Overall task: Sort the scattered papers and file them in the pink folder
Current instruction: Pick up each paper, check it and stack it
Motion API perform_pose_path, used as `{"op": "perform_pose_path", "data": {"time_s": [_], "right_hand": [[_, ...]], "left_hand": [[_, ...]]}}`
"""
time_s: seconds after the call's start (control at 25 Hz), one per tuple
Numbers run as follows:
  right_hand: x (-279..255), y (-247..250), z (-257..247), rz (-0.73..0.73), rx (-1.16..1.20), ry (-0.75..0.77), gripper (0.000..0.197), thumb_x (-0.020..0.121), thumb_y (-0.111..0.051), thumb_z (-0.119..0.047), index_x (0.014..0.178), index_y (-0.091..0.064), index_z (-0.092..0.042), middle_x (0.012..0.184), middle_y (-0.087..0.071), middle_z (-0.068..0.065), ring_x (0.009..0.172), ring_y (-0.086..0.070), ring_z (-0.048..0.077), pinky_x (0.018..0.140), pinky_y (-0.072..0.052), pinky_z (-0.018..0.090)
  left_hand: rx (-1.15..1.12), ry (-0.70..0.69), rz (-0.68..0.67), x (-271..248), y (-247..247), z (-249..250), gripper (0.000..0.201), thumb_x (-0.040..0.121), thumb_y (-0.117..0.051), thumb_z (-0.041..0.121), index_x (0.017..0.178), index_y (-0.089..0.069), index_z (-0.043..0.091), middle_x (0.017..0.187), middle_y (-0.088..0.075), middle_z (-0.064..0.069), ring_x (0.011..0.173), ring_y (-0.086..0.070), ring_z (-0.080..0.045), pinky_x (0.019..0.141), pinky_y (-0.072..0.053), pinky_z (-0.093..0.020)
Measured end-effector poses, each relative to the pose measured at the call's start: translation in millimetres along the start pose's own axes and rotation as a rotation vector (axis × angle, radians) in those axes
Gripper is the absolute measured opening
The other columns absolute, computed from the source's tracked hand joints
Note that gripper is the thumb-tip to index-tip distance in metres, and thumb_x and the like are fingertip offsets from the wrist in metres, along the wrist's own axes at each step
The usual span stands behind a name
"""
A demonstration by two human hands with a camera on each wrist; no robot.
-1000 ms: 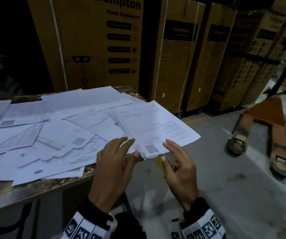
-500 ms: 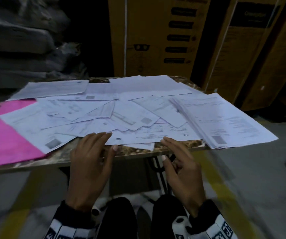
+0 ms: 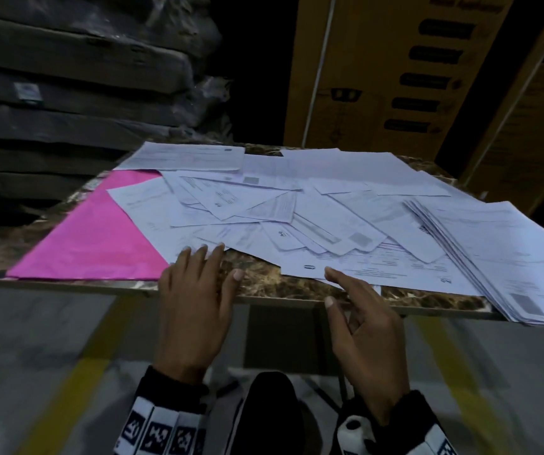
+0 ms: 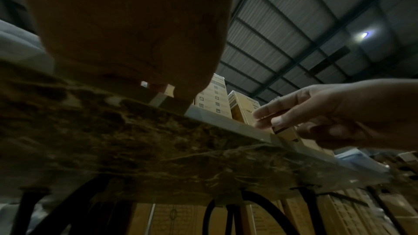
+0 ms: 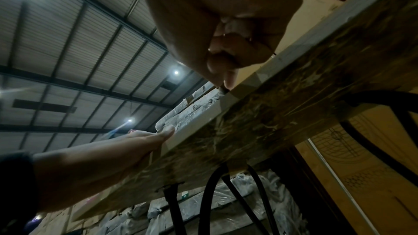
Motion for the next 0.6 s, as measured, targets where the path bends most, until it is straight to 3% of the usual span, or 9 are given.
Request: {"op": "perform_pose_path", "data": {"time_s": [0.12,0.2,0.28,0.36,0.48,0.6], "right_hand": [[-14.3,-17.8,6.6,-0.057,0.041,-0.051,0.047,0.092,-0.066,-0.018,0.135,-0.058,-0.036,0.134,-0.056,-0.019,0.083,-0.049,-0.006,0.077,-0.045,0.012],[-24.2,-21.2,6.6,-0.053,0.132,-0.075,0.049,0.090,-0.066,-0.018,0.135,-0.057,-0.035,0.139,-0.054,-0.017,0.070,-0.053,-0.001,0.065,-0.047,0.017],[-29.3,-15.4,9.7,0.004,0.203,-0.150,0.048,0.090,-0.066,-0.017,0.135,-0.058,-0.030,0.137,-0.054,-0.015,0.053,-0.053,0.018,0.055,-0.049,0.029],[-32.7,-14.1,8.3,0.023,0.239,-0.201,0.046,0.091,-0.066,-0.014,0.134,-0.060,-0.028,0.131,-0.057,-0.014,0.053,-0.056,0.029,0.055,-0.052,0.038],[-30.8,-20.0,-3.9,0.011,0.314,-0.203,0.046,0.091,-0.065,-0.010,0.132,-0.062,-0.029,0.111,-0.061,-0.009,0.056,-0.060,0.026,0.054,-0.056,0.038],[-29.5,-31.3,-8.1,-0.031,0.466,-0.295,0.044,0.090,-0.065,-0.019,0.129,-0.063,-0.038,0.092,-0.065,-0.001,0.052,-0.059,0.028,0.046,-0.051,0.031]], "left_hand": [[-0.012,-0.042,0.036,-6.9,1.8,7.5,0.054,0.098,-0.038,0.051,0.136,-0.057,0.017,0.129,-0.065,-0.005,0.130,-0.051,-0.028,0.111,-0.027,-0.047],[-0.022,-0.112,0.082,-15.2,7.9,10.8,0.050,0.095,-0.050,0.048,0.133,-0.060,0.016,0.122,-0.068,-0.003,0.124,-0.055,-0.027,0.110,-0.027,-0.045],[-0.047,-0.189,0.136,-24.6,14.1,15.3,0.046,0.091,-0.064,0.038,0.129,-0.063,0.013,0.118,-0.069,-0.001,0.118,-0.057,-0.026,0.107,-0.031,-0.046],[-0.042,-0.242,0.192,-35.3,18.9,19.7,0.038,0.087,-0.073,0.022,0.123,-0.068,0.011,0.112,-0.071,-0.001,0.111,-0.059,-0.025,0.102,-0.036,-0.045],[-0.059,-0.242,0.313,-46.8,28.8,15.8,0.039,0.075,-0.078,-0.011,0.109,-0.075,0.008,0.096,-0.073,-0.003,0.098,-0.059,-0.020,0.096,-0.040,-0.041],[-0.230,-0.279,0.429,-65.0,41.7,12.3,0.030,0.075,-0.076,-0.017,0.098,-0.077,0.002,0.095,-0.070,-0.001,0.094,-0.064,-0.020,0.091,-0.048,-0.049]]}}
Point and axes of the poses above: each hand's wrist, its own x-axis towards the middle knuckle, its own y-axis out of the back of the hand, z = x × y, the point moved 9 cm from there along x, towards the middle knuckle
